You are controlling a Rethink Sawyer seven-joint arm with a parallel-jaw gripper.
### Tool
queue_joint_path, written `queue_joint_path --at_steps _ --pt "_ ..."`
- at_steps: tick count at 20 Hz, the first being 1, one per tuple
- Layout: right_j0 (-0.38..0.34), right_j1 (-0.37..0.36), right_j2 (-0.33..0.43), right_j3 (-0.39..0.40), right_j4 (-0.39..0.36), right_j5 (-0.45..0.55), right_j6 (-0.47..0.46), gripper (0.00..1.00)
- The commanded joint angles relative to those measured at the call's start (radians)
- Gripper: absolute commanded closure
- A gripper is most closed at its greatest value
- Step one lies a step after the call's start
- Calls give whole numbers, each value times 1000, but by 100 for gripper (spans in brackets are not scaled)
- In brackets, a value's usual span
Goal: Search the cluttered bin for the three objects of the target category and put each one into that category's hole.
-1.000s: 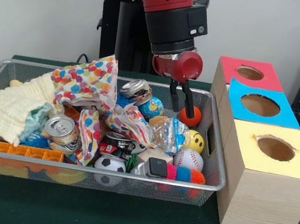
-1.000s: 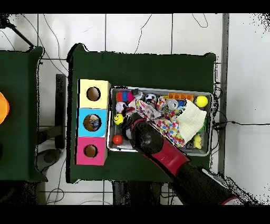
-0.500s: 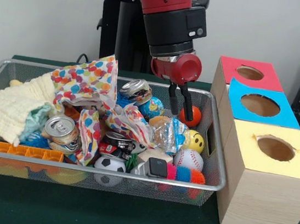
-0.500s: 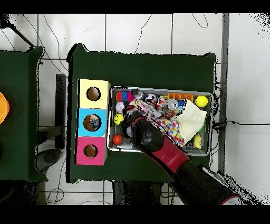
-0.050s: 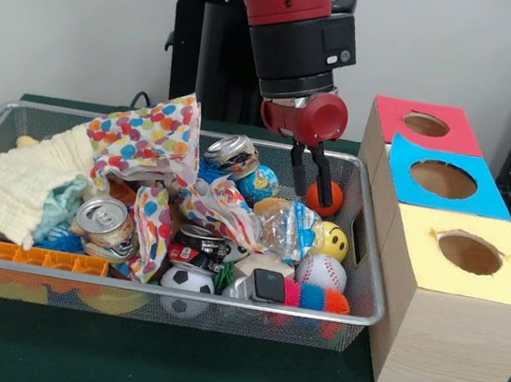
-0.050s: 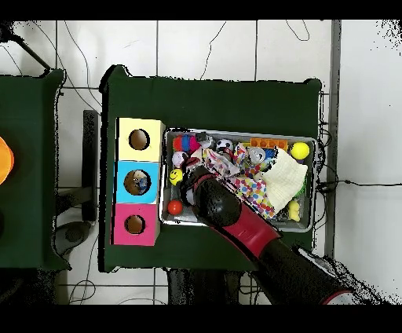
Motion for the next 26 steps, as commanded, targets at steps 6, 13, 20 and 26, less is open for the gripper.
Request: queue_joint_path --at_steps 6,13,20,26 --pt "4 11 -43 -103 30 -12 192 0" --pt "0 25 -50 -109 23 -16 185 0" --pt "-28 77 -40 -127 -9 -37 168 0" --pt "-41 102 -26 -132 -22 -53 171 0"
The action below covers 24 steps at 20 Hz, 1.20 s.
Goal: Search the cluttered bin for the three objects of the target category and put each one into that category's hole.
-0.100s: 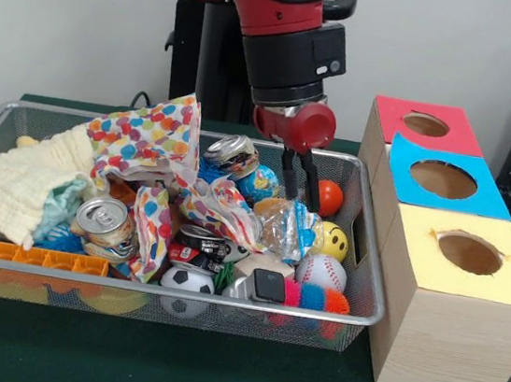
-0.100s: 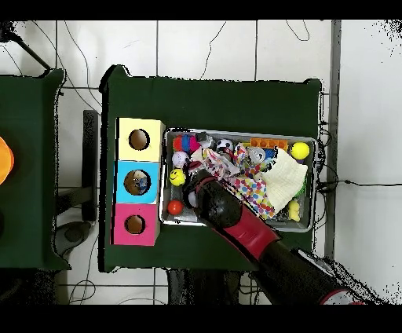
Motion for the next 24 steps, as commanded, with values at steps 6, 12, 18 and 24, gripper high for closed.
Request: queue_joint_path --at_steps 6,12,18,24 --pt "-58 117 13 -152 -35 -58 158 0" --pt "-67 192 5 -191 -66 -72 141 0" --pt "-65 207 -6 -213 -82 -55 144 0" --pt "-53 182 -17 -212 -68 -22 146 0"
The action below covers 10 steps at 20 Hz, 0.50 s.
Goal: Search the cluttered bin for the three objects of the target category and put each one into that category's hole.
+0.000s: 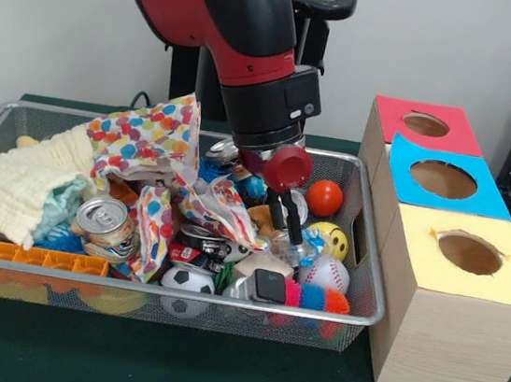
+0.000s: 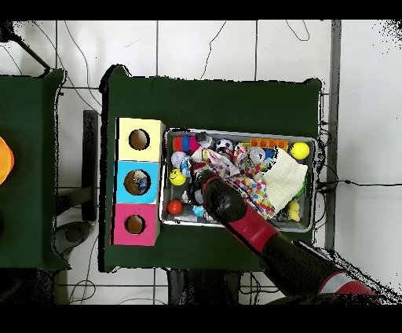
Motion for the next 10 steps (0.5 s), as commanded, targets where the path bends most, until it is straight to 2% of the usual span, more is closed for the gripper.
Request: queue_joint_path --at_steps 1,10 --pt "1 16 -21 -120 6 -18 150 0" --pt "21 -62 -48 -106 23 59 128 0"
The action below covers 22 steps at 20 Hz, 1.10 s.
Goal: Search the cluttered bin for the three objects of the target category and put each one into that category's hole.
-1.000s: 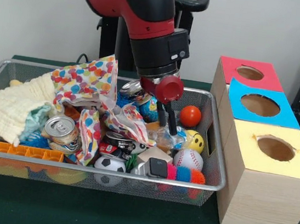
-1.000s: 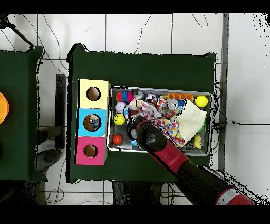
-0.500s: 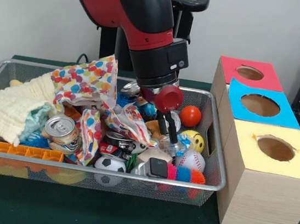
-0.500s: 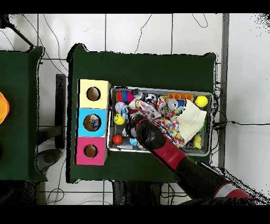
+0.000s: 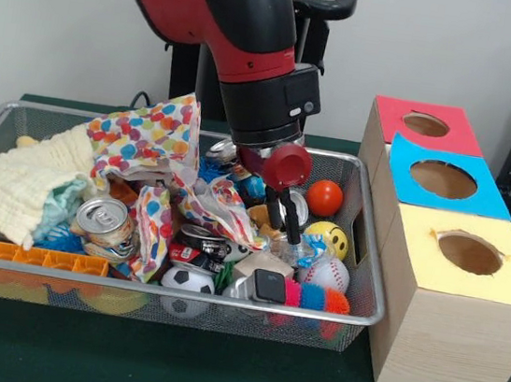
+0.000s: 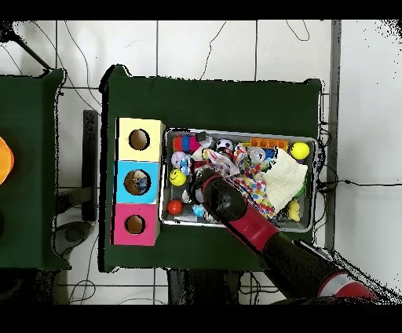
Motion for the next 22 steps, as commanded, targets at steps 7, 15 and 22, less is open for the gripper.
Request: queue_joint_path --at_steps 7,15,22 --pt "-5 8 -26 -115 -11 28 111 0" --pt "-25 73 7 -134 -47 -23 126 0" --pt "-20 62 20 -126 -45 -31 161 0"
